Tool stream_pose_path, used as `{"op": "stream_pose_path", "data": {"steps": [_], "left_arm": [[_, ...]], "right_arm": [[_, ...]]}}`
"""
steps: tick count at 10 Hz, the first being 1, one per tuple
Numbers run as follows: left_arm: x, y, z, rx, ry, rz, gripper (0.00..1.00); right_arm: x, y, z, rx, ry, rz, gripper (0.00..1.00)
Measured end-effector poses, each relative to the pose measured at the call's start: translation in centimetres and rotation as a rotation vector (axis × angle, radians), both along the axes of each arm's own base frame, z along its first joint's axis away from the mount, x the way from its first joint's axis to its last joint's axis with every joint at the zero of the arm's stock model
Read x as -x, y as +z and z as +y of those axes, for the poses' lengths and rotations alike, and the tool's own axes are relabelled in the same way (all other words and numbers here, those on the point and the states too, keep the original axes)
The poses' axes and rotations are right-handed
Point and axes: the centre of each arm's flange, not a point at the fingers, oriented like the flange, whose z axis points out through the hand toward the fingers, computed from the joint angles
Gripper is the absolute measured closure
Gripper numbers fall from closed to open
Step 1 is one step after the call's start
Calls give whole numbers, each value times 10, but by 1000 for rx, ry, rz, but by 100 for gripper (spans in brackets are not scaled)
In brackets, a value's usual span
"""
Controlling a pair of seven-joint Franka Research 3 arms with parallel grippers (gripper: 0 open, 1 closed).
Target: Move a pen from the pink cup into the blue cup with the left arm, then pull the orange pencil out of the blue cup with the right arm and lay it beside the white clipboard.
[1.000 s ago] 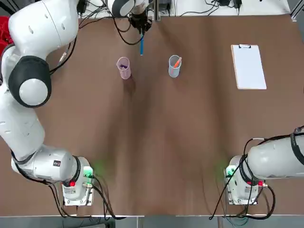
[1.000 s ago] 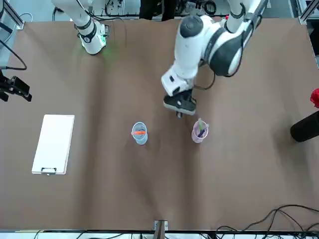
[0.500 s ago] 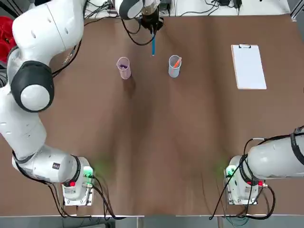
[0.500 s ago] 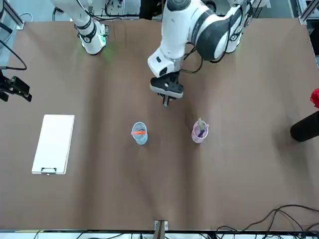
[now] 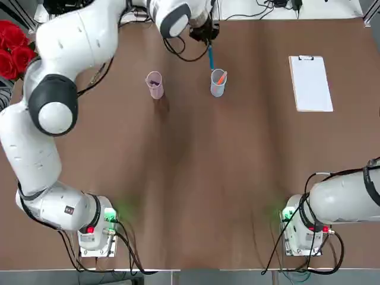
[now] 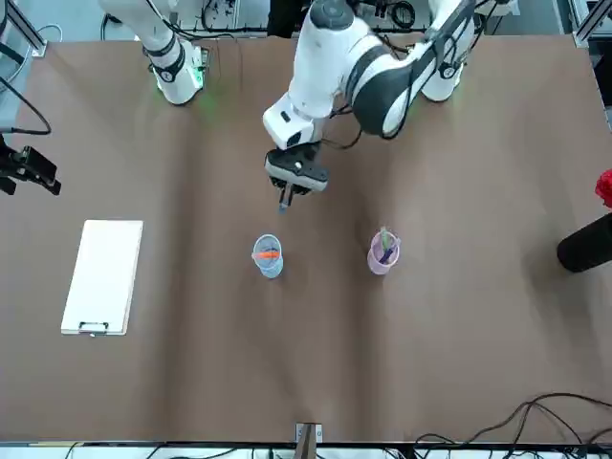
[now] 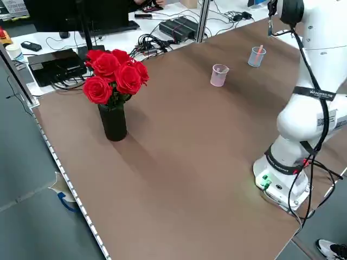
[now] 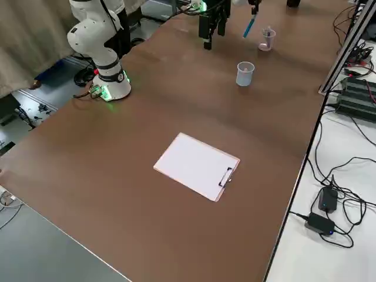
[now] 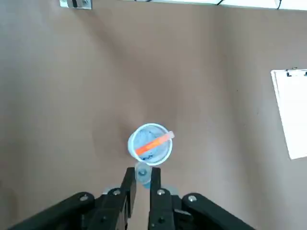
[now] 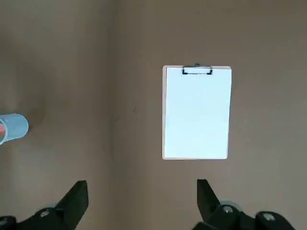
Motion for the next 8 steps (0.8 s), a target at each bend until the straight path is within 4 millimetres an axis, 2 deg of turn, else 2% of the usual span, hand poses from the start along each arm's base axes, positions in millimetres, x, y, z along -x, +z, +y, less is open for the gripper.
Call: {"op": "stream_pose_path", "data": {"steps": [3, 6, 8], "left_arm": [[-8, -64, -26, -56, 22, -18, 84], [-20, -92, -29, -32, 29, -22, 84], [-31, -100, -23, -26, 43, -35, 84]], "right_arm": [[0, 0, 0, 0, 0, 0, 0], [0, 0, 1, 0, 2, 0, 0], [0, 0, 1, 0, 2, 0, 0]]}}
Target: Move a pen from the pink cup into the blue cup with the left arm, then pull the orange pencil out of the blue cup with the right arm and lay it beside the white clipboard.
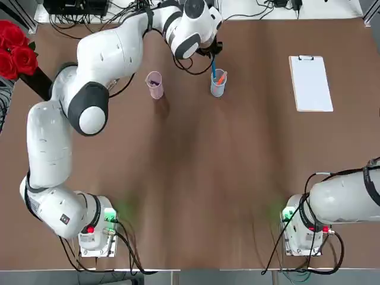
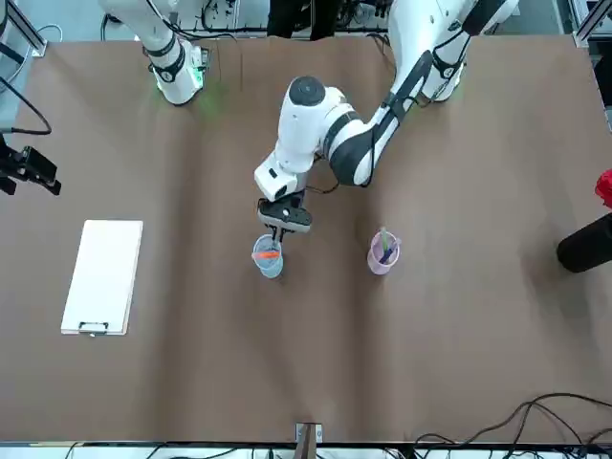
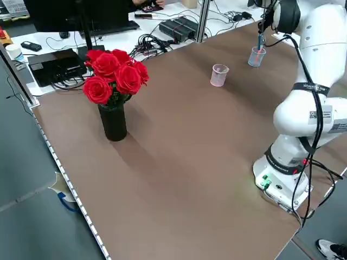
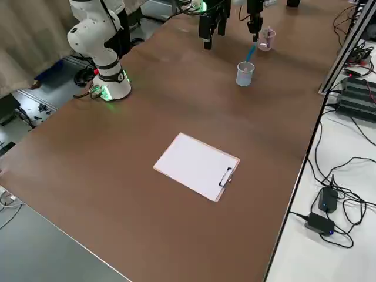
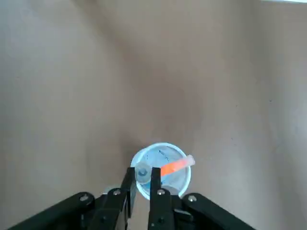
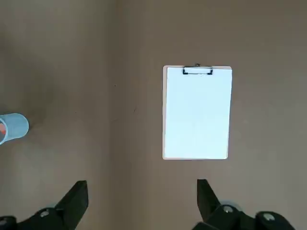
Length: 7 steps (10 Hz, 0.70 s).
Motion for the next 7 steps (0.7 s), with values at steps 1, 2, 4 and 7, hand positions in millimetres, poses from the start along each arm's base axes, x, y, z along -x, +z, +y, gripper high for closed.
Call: {"op": "stream_pose_path", "data": {"steps": [1, 2, 4, 7], "left_arm": [[-1, -2, 0, 3, 0, -2, 84], [1, -8, -2, 0, -4, 4, 84], [7, -16, -8, -4, -15, 12, 83], [2, -13, -8, 25, -14, -10, 40]], "right_arm": [[0, 0, 0, 0, 0, 0, 0], [0, 0, 0, 0, 0, 0, 0], [0, 0, 0, 0, 0, 0, 0], [0, 0, 0, 0, 0, -2, 0]]}}
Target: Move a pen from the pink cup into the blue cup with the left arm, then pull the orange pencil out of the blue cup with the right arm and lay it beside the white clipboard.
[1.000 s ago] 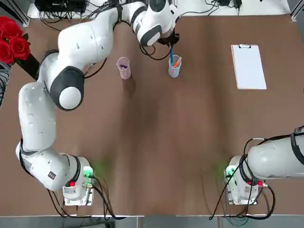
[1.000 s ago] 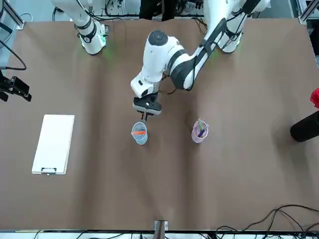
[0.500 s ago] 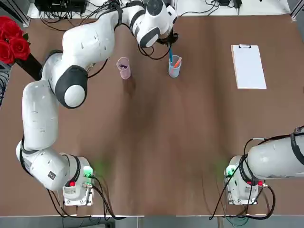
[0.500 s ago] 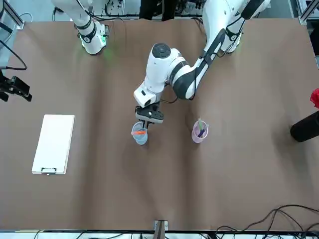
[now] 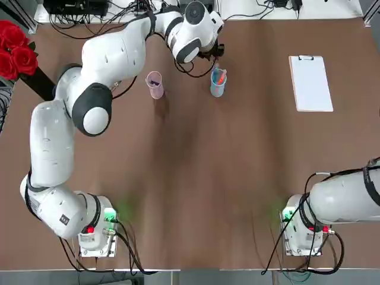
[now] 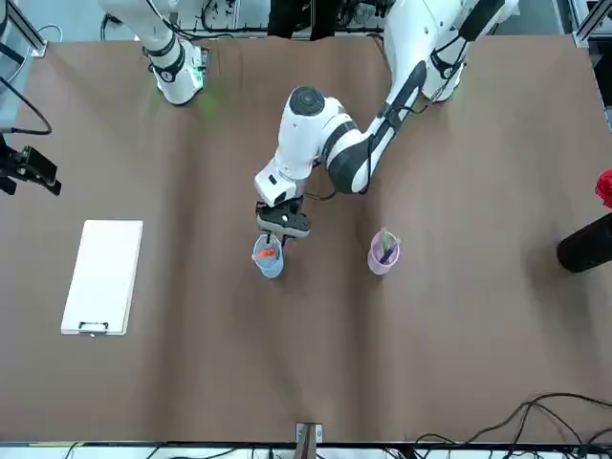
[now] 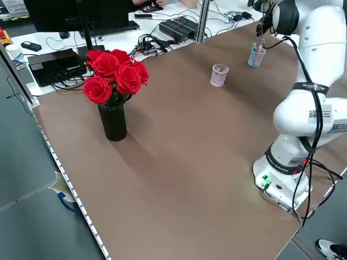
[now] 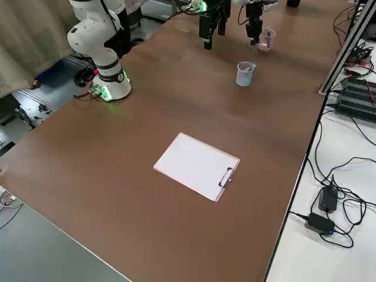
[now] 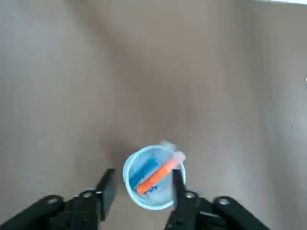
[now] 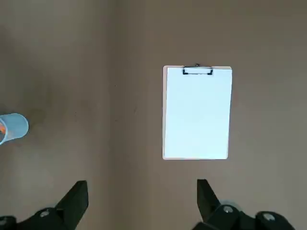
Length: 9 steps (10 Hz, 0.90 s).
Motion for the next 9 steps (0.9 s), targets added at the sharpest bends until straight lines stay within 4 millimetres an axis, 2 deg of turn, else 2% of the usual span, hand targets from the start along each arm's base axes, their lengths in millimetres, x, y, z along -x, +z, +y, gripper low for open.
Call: {"op": "stream_pose_path", "data": {"steps": [2, 3, 4, 5, 7, 9], "left_arm": [[-3, 5, 1, -1, 6, -3, 9], [-5, 10, 4, -25, 17, 7, 0], [-10, 21, 13, -59, 37, 17, 0], [-20, 38, 32, -105, 64, 26, 0], [-40, 76, 83, -243, 80, 54, 0], [-53, 114, 143, -373, 72, 117, 0]], "right_arm": [[0, 0, 0, 0, 0, -2, 0], [0, 0, 0, 0, 1, -1, 0], [0, 0, 1, 0, 2, -1, 0], [0, -1, 2, 0, 6, 2, 0], [-2, -7, 11, -18, 32, 22, 0], [-8, -26, 27, -122, 44, 60, 0]]}}
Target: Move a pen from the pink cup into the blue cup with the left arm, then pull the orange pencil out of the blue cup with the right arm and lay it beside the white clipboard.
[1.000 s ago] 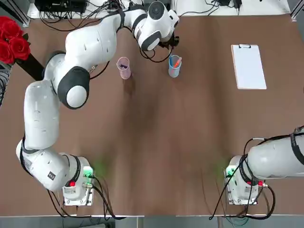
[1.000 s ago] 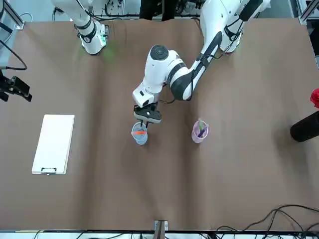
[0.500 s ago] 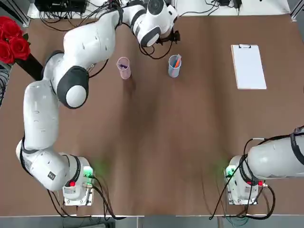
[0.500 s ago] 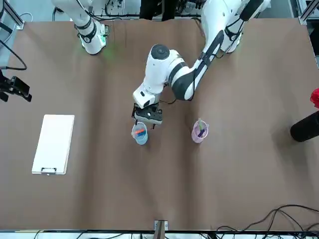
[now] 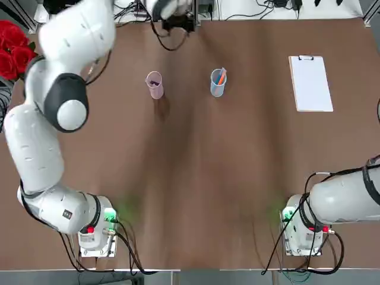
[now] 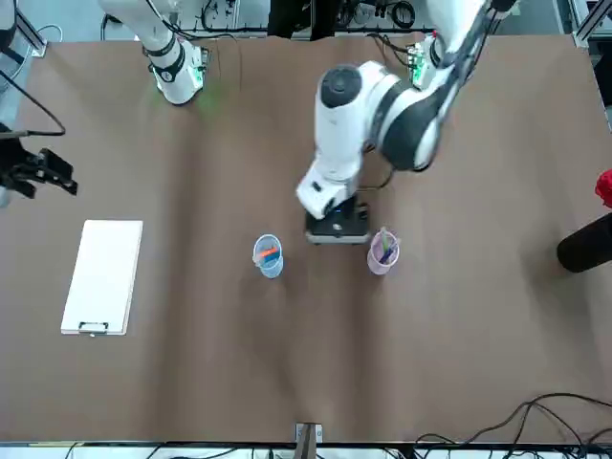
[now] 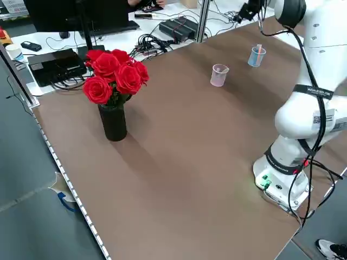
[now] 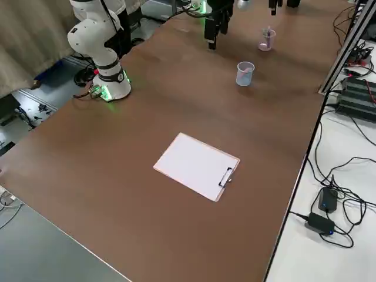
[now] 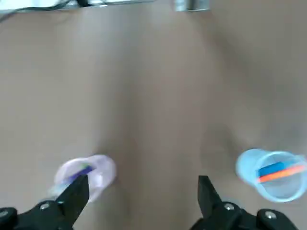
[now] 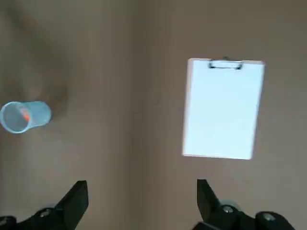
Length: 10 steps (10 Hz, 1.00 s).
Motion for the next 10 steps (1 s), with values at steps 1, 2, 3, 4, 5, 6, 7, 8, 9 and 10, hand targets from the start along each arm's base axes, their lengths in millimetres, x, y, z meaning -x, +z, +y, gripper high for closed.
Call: {"op": "stream_pose_path", "data": {"steps": [1, 2, 3, 4, 5, 6, 7, 8, 9, 10], "left_arm": [[-8, 17, 28, -10, -17, 23, 0], [-20, 35, 61, 6, -32, 50, 0], [-30, 52, 94, 12, -49, 64, 0], [-37, 68, 127, 32, -45, 75, 0], [-43, 84, 163, 56, -34, 83, 0], [-45, 100, 203, 76, -28, 84, 0], [-41, 116, 241, 97, -8, 81, 0], [-30, 129, 275, 112, 28, 78, 0], [-14, 139, 301, 123, 66, 76, 0], [1, 145, 321, 135, 102, 77, 0]], "right_arm": [[-7, -17, 7, -63, -1, 29, 0], [-17, -38, 15, -130, -3, 59, 0], [-27, -61, 28, -180, 16, 83, 0], [-38, -85, 52, -202, 61, 95, 0], [-46, -108, 88, -202, 112, 103, 0], [-50, -133, 125, -197, 158, 118, 0], [-54, -163, 155, -190, 192, 139, 0], [-57, -196, 176, -191, 208, 166, 0], [-60, -229, 194, -225, 205, 193, 0], [-62, -258, 214, -261, 204, 199, 0]]}}
